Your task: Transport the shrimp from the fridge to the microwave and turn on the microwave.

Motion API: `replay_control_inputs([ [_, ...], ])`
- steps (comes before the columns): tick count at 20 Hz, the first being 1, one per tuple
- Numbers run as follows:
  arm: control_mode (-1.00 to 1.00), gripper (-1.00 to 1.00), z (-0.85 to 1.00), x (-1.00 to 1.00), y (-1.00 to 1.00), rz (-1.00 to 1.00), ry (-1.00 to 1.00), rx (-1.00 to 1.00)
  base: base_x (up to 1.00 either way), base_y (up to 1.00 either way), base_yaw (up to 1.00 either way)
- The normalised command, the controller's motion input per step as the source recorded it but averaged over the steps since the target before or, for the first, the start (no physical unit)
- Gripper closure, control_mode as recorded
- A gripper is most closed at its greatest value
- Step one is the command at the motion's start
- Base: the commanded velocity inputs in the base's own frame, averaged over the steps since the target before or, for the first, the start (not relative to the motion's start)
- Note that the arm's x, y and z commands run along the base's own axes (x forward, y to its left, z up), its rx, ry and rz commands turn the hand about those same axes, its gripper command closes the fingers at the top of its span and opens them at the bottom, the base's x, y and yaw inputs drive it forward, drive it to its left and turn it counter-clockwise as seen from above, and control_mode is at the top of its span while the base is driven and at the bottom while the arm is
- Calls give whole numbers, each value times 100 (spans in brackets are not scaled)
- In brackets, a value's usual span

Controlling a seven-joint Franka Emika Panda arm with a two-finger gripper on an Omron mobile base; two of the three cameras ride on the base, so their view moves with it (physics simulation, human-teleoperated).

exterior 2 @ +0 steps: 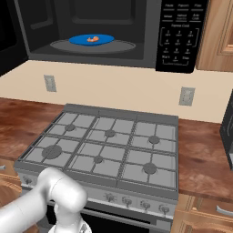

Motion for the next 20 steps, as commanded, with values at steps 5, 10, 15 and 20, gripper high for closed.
replay_control_inputs([
  [5, -100, -100, -10, 21, -55, -11, 1, 0, 0, 0, 0],
  [10, -100, -100, -14, 24, -57, -6, 0, 0, 0, 0, 0],
  [15, -100, -100, -13, 33, -56, -1, -2, 0, 0, 0, 0],
  [20, -100, -100, -10, 42, -51, 0, -2, 0, 0, 0, 0],
])
